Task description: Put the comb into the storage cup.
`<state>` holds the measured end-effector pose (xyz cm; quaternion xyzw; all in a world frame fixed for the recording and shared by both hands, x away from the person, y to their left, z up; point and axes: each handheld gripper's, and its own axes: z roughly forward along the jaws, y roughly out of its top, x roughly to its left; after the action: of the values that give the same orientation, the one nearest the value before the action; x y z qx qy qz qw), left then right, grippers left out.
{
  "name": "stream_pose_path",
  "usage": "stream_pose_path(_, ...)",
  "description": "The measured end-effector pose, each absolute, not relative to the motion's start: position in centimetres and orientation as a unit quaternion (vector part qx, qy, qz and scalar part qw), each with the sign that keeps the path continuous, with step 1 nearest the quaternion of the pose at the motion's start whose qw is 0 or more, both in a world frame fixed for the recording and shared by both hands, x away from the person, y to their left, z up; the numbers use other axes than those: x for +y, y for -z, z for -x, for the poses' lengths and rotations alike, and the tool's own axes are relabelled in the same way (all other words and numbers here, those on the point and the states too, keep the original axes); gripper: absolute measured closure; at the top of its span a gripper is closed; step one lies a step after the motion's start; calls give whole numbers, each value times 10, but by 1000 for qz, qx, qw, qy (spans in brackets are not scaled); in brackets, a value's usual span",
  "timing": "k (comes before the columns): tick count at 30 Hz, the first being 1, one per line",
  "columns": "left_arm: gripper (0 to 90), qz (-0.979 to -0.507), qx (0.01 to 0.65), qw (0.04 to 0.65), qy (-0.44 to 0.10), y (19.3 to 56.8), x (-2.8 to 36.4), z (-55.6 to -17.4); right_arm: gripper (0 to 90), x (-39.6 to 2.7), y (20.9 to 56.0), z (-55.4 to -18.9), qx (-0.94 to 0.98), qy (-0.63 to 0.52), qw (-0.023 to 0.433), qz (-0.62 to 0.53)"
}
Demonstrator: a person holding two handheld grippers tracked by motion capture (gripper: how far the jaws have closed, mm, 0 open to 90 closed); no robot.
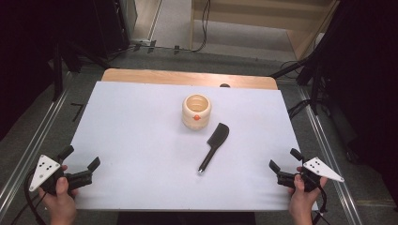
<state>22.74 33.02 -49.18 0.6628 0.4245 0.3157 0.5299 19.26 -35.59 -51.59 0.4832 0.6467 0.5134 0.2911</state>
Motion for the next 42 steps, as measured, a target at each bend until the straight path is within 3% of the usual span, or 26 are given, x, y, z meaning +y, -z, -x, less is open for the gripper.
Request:
stream_pose_path(17, 0, -669, 411, 533, -315, 493, 327, -224, 0, -334, 488, -195, 673, -524, 246, -460)
stream_pose_path(19, 0, -669, 411, 534, -314, 493, 327, -224, 52, -328, 483, -196, 680, -521, 249, -452)
stream_pose_path(24, 0, -668, 413, 535, -313, 493, 327, -224, 64, -314, 470, -198, 697, -529, 229, -427)
stream_pose_path(27, 0, -668, 411, 534, -314, 493, 327, -224, 133, -306, 462, -201, 705, -522, 229, -422)
stream_pose_path(28, 0, -669, 410, 534, -314, 493, 327, -223, 186, -303, 460, -202, 707, -524, 225, -418)
stream_pose_path(30, 0, -669, 411, 532, -316, 493, 326, -223, 378, -299, 456, -206, 712, -527, 212, -412)
stream_pose_path(37, 0, -671, 409, 531, -317, 493, 326, -223, 753, -286, 448, -224, 735, -544, 140, -380)
stream_pose_path(42, 0, -675, 407, 527, -319, 493, 324, -223, 882, -273, 445, -231, 756, -518, 151, -372)
